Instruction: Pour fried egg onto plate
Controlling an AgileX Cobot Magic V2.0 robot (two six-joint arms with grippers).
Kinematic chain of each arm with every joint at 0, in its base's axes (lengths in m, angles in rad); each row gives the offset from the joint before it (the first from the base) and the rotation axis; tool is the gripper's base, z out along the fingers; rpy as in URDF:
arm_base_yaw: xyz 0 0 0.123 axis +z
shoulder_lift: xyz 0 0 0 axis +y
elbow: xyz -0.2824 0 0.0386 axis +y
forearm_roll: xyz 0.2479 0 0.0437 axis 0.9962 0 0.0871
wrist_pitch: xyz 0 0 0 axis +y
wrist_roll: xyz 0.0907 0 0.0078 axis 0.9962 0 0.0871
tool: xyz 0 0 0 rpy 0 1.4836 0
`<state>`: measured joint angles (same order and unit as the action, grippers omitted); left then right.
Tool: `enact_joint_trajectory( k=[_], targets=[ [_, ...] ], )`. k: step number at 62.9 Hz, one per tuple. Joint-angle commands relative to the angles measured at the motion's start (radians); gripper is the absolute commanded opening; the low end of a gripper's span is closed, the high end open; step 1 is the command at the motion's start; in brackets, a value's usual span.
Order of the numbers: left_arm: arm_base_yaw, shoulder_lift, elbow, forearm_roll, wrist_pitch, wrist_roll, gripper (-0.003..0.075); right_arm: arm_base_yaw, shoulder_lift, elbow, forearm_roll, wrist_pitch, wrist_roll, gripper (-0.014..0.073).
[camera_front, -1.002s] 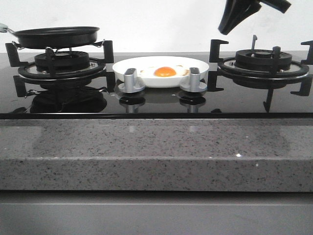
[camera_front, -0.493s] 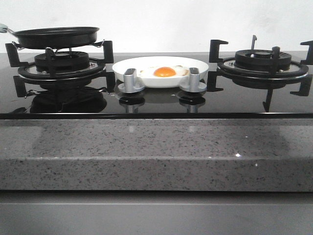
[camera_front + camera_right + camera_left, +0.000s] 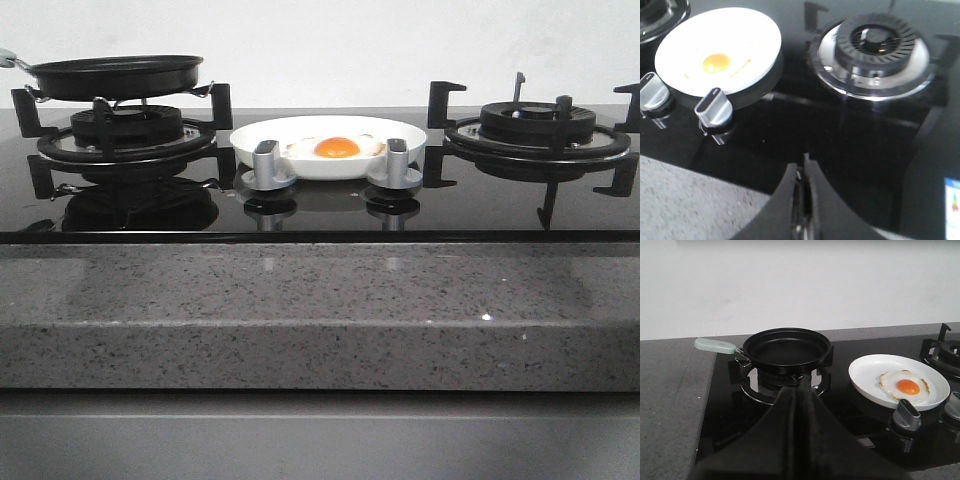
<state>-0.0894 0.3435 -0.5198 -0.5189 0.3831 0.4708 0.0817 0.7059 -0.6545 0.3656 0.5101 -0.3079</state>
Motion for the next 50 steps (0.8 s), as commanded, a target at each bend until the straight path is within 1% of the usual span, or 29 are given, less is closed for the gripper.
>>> enact_joint_trajectory(
  k=[1,7,17,50],
  targets=[
    [-0.006,0.009,-0.025,-0.020,-0.073,-0.005,-0.0020,-0.001,-0.122,0.065,0.012,-0.146,-0.014,-0.0118],
    [-0.006,0.009,-0.025,-0.020,-0.073,-0.005,-0.0020,-0.001,-0.226,0.150,0.012,-0.196,-0.014,-0.0118],
    [-0.006,0.009,-0.025,-0.020,-0.073,-0.005,-0.0020,-0.001,-0.330,0.208,0.012,-0.262,-0.014,-0.0118],
    [-0.006,0.009,-0.025,-0.020,-0.073,-0.005,-0.0020,-0.001,-0.339,0.211,0.013,-0.260,-0.014,-0.0118]
  ],
)
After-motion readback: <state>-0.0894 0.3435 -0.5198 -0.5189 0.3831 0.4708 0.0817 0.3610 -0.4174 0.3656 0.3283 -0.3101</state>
